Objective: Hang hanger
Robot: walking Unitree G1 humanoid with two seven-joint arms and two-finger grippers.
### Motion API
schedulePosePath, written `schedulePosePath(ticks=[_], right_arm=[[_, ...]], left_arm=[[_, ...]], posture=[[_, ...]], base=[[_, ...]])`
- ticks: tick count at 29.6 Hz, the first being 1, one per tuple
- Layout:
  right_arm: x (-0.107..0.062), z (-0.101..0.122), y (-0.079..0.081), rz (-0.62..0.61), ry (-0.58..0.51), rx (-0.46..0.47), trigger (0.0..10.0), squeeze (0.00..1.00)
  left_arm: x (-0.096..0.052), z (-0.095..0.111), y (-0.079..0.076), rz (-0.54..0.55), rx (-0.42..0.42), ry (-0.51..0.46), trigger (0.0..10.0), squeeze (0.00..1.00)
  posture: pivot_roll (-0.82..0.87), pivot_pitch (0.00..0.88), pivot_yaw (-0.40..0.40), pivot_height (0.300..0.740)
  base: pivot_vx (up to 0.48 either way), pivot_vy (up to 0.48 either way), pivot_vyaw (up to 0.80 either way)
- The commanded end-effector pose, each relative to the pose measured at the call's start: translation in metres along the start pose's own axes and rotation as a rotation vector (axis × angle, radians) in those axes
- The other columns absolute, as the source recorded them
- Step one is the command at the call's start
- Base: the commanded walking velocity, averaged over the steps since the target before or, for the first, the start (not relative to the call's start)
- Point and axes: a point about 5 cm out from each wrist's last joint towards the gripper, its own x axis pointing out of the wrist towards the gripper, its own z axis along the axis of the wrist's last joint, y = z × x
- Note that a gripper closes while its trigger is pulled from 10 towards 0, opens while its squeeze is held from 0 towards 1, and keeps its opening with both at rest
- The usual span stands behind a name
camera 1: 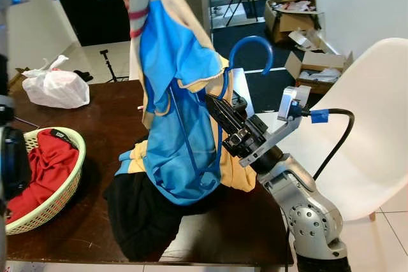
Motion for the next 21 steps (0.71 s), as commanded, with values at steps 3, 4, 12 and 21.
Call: schedulePosePath(ticks=[3,4,12,21], right_arm=[[0.007,0.000,-0.003,-0.024,-0.002,-0.040,10.0,0.00],[0.008,0.000,-0.007,-0.047,0.000,-0.051,10.0,0.00],[0.015,0.002,-0.014,-0.083,0.016,-0.077,10.0,0.00],[0.021,0.015,-0.016,-0.073,-0.019,-0.043,10.0,0.00]], left_arm=[[-0.023,0.006,0.018,0.172,0.154,0.101,10.0,1.00],[-0.025,0.010,0.016,0.208,0.180,0.084,10.0,1.00],[-0.025,-0.001,-0.017,0.278,0.045,-0.037,10.0,1.00],[-0.014,-0.064,-0.099,0.478,-0.265,-0.086,10.0,1.00]], posture=[[0.11,0.000,0.109,0.740],[0.11,0.000,0.104,0.740],[0.11,0.000,0.075,0.740],[0.12,0.005,0.019,0.740]], base=[[0.000,0.000,0.00],[0.000,0.000,0.00],[0.000,0.000,0.00],[0.000,0.000,0.00]])
